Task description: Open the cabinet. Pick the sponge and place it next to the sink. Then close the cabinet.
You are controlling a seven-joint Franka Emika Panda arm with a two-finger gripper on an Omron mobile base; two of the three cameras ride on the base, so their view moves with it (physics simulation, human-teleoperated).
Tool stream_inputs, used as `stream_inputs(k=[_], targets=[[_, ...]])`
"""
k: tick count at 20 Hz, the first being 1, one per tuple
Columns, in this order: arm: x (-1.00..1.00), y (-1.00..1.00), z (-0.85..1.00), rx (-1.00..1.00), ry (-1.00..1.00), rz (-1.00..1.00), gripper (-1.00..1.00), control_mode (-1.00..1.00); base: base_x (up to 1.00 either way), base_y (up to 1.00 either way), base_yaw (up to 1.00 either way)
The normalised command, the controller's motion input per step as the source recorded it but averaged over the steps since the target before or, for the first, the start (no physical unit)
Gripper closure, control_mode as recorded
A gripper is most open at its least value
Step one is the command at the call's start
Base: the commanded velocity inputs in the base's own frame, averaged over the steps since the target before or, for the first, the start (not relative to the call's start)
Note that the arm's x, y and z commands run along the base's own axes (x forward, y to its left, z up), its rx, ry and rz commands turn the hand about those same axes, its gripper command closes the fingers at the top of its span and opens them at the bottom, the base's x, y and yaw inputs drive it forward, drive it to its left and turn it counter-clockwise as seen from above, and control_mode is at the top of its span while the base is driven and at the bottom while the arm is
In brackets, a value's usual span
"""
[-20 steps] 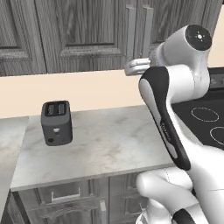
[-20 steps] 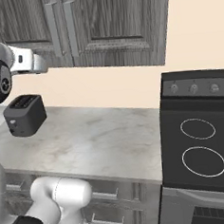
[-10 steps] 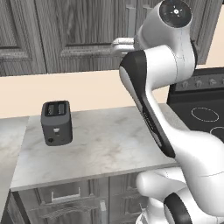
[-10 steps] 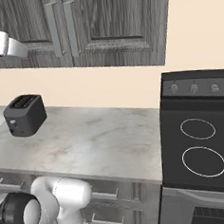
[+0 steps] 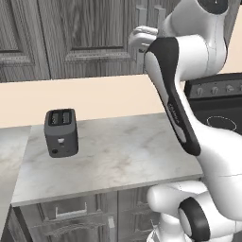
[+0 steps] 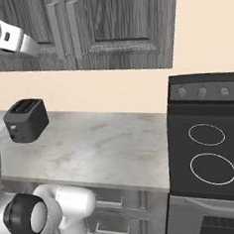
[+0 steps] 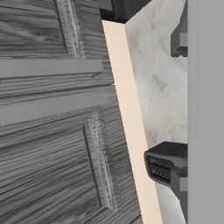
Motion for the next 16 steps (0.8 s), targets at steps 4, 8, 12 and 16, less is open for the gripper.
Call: stream_inputs(k=[4, 8, 12, 16], targets=[[0.39, -0.36, 0.00, 0.06, 0.00, 0.00, -1.00, -1.00, 0.00, 0.00, 0.00], [0.36, -0.18, 0.00, 0.00, 0.00, 0.00, -1.00, -1.00, 0.00, 0.00, 0.00], [0.20, 0.00, -0.03, 0.00, -0.05, 0.07, -1.00, -1.00, 0.00, 0.00, 0.00], [0.01, 0.00, -0.23, -0.01, -0.26, 0.11, -1.00, -1.00, 0.00, 0.00, 0.00]])
